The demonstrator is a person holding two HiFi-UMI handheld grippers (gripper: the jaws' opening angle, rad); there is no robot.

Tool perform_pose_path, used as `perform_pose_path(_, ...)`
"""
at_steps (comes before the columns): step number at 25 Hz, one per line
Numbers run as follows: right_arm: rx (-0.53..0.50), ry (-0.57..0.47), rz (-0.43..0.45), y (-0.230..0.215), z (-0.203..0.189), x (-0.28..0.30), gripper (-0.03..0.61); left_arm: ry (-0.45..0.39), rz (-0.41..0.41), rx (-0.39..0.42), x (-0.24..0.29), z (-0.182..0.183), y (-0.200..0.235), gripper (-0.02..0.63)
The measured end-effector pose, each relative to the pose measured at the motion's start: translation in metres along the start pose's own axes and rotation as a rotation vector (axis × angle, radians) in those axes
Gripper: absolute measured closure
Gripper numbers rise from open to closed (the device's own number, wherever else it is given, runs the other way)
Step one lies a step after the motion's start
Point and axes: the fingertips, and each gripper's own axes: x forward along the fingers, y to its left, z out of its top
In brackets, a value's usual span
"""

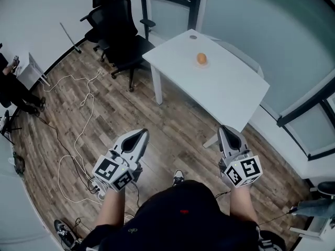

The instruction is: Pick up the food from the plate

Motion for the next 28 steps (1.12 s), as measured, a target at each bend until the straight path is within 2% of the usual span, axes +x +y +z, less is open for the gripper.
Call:
perform_pose_path(6,0.028,0.024,0.053,-0.056,-0.013,0.070,0.554,0.060,0.039,0.033,0.075,-0.008,0.034,0.594)
perform_pose_path(10,0.071,0.042,0.102,-0.061,-0.031,0.113,0.554,0.107,0.058,0.010,0.092,-0.017,0.052,0.594)
perform_pose_path(14,0.082,0.067,0.126,-0.065,-0.047,0.150,0.554,0.140,0.087,-0.018,0.106,-0.027,0.088,0.594)
perform_pose_path(17,0.086,0.084,0.103,-0.078,-0.057,0.180,0.554,0.130,0.067,-0.056,0.129,-0.030,0.121,0.594)
perform_pose_path(21,0.060,0.099,0.039,-0.094,-0.057,0.230,0.554,0.106,0.018,-0.056,0.166,-0.022,0.177,0.594)
perform_pose_path(28,0.037,0.110,-0.087,-0.099,-0.036,0.350,0.554,0.120,-0.095,0.017,0.227,0.013,0.302,0.594)
